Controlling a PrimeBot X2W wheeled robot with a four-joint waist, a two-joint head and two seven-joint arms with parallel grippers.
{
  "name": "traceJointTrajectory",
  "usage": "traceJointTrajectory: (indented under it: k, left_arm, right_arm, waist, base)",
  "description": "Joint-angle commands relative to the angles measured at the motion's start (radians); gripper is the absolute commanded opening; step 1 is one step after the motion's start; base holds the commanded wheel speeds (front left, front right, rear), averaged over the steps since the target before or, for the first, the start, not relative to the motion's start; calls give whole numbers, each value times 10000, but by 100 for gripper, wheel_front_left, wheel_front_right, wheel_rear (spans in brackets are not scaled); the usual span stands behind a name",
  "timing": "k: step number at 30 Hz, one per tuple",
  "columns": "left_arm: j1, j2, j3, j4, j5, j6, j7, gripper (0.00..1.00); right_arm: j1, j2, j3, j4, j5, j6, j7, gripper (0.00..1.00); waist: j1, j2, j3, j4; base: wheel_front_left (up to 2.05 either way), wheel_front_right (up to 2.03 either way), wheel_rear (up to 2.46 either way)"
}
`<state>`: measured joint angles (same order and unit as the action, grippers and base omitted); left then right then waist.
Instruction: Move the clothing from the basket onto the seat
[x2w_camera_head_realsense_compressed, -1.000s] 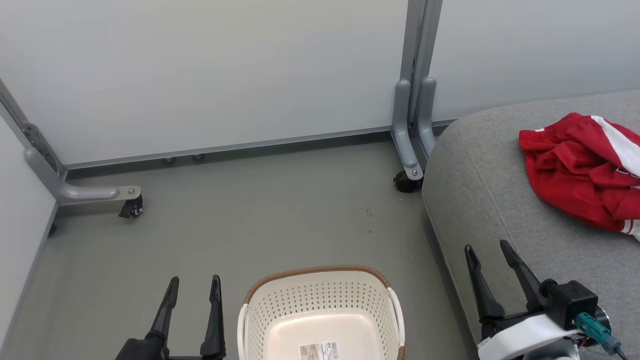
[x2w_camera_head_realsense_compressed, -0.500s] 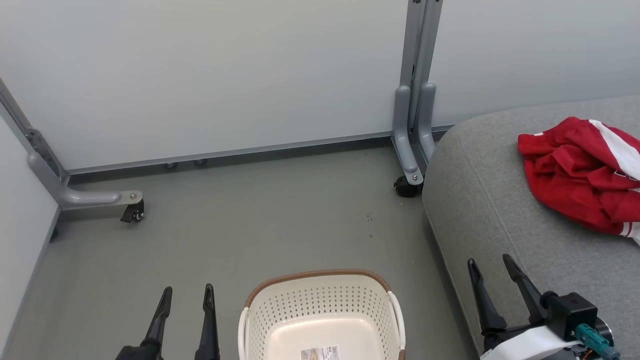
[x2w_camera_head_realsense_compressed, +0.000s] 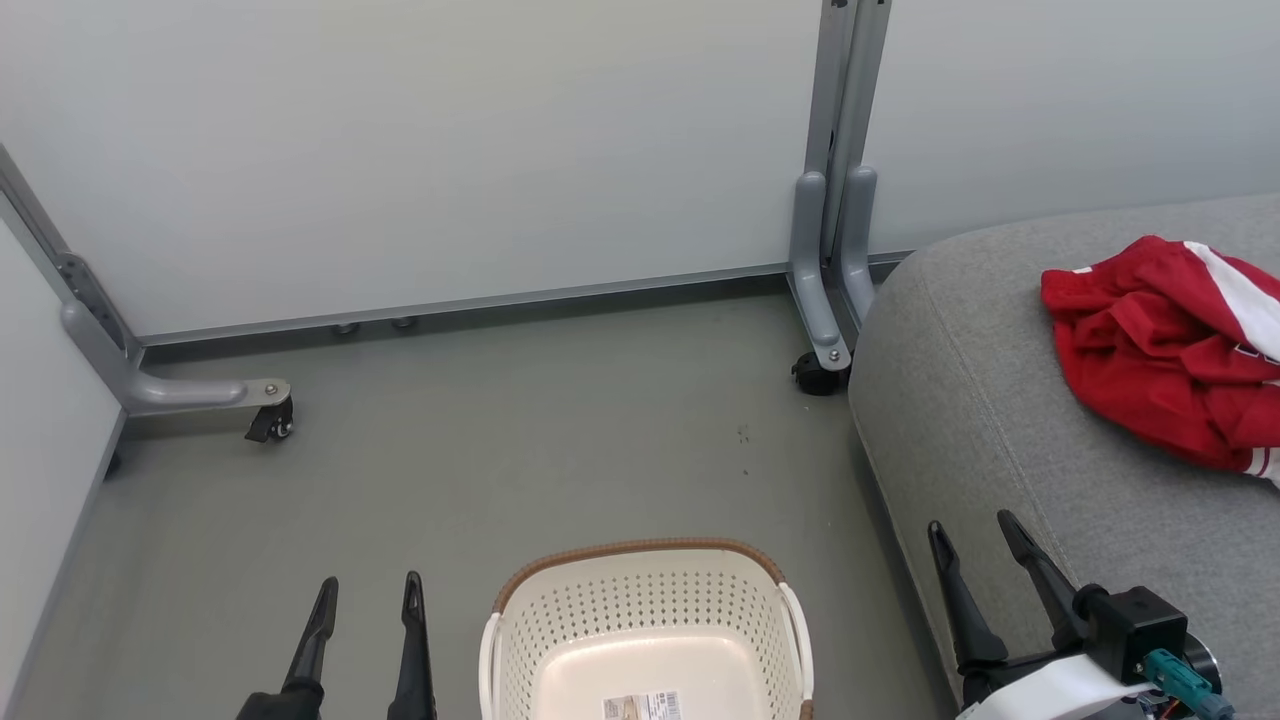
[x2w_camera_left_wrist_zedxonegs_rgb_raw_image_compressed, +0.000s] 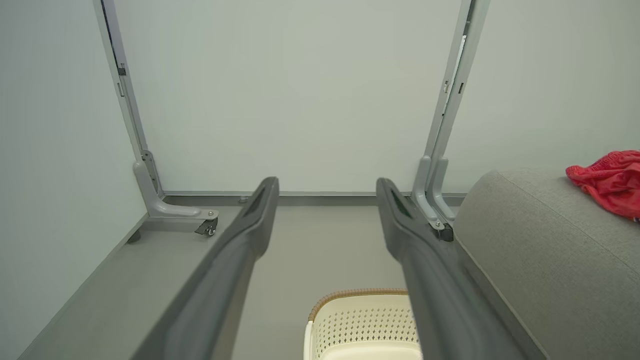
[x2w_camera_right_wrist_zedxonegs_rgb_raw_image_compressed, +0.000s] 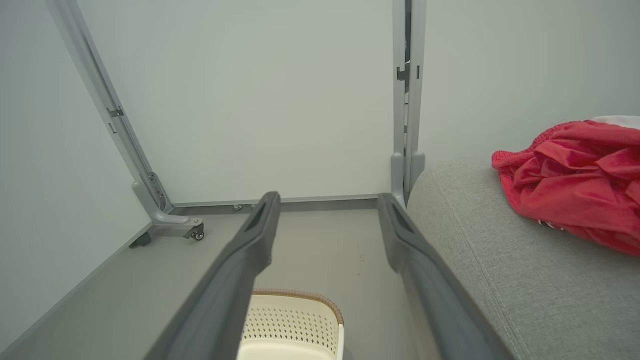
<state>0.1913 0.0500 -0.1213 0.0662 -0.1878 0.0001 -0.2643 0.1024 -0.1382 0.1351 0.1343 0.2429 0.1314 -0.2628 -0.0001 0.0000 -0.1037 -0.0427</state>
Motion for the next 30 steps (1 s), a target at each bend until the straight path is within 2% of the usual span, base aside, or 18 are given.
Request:
traceJointTrajectory:
  k: [1, 4, 30]
  left_arm:
    - [11, 0, -27, 44, 68, 1, 0, 0]
    - [39, -4, -78, 334, 37, 0, 5, 0]
    - [-968, 184, 469, 816, -4723, -422, 1023, 0]
  right_arm:
    - [0, 2, 8, 46, 2, 0, 2, 0]
    - [60, 46, 44, 309, 24, 0, 15, 0]
    - [-660, 171, -583, 536, 4549, -3, 1059, 0]
  waist:
    - [1, 0, 1, 14]
    - [1, 0, 4, 17]
    - [1, 0, 221, 101]
  base:
    - [0, 0, 0]
    - [0, 0, 0]
    - [0, 0, 0]
